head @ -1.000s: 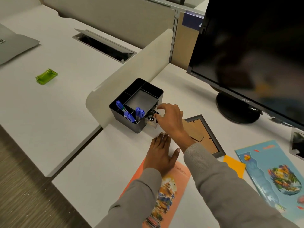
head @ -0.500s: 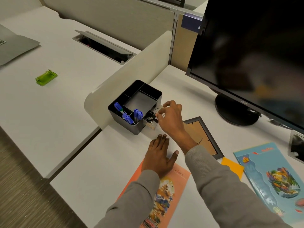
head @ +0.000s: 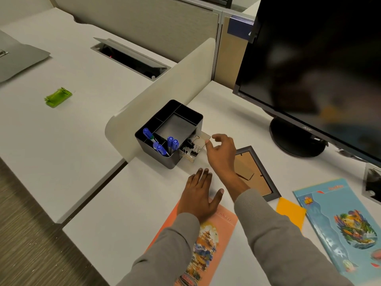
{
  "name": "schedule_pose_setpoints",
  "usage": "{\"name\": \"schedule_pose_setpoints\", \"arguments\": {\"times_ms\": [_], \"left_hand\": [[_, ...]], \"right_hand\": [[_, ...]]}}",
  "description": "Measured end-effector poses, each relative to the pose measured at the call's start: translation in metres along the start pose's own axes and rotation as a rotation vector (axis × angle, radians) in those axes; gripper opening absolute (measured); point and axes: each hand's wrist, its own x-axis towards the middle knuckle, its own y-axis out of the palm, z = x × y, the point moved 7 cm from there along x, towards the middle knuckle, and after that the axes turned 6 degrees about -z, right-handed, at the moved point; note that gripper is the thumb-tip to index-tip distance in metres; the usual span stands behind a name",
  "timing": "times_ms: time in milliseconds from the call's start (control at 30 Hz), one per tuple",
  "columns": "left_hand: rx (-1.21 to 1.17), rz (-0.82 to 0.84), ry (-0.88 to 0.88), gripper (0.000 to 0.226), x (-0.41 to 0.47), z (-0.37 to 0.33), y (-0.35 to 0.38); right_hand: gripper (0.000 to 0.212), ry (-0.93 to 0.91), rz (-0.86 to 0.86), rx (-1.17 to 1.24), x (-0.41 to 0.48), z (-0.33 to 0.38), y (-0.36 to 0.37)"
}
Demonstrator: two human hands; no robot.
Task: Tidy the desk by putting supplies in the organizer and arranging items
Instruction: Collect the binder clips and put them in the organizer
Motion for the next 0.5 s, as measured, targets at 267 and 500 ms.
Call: {"name": "schedule_pose_setpoints", "arguments": {"times_ms": [267, 500], "left_hand": [[-0.033, -0.02, 0.04, 0.084, -0.002, -0.003, -0.005], [-0.017, -0.007, 0.028, 0.082, -0.003, -0.003, -0.01]], "right_hand": [[0.022, 0.403, 0.09, 0.344, -0.031, -0.042, 0.018], [0.022, 0.426, 0.122, 0.403, -0.028, -0.03, 0.041]]}}
